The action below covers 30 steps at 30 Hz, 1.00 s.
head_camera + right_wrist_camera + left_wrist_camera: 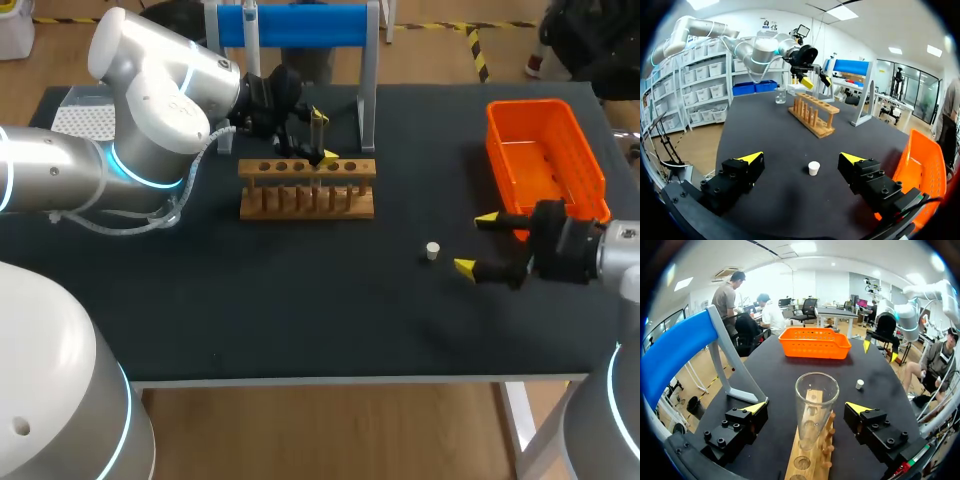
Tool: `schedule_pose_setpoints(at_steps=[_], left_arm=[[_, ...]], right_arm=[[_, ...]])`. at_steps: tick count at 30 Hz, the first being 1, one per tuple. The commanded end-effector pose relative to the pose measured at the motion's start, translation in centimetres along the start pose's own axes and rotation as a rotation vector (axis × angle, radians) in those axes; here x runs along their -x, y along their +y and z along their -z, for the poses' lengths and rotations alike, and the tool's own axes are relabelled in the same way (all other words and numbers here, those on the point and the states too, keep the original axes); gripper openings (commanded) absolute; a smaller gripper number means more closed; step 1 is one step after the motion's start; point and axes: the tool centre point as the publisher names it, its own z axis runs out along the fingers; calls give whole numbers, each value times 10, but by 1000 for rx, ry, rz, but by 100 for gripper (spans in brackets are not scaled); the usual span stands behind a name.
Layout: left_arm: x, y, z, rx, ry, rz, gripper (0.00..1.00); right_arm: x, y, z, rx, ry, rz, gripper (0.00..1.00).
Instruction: Invert the test tube, pick up the pipette, mount the tip to pipette, aspirate from beaker and dispense into the tube, eject the tip, return the pipette, and cap with the stopper.
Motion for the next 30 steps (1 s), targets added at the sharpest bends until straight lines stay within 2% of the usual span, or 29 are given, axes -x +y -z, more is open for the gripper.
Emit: schedule_pose_setpoints(at_steps=[1,13,30], left_arm=[[1,0,0,3,2,1,100],[1,0,0,3,2,1,100],[1,0,0,3,2,1,100]], right_arm=[[-3,-6,-14,-6,-9,-11,100],[-2,-19,-36,-41,-13,-56,100],[0,-26,-51,-83,-25,-97,100]])
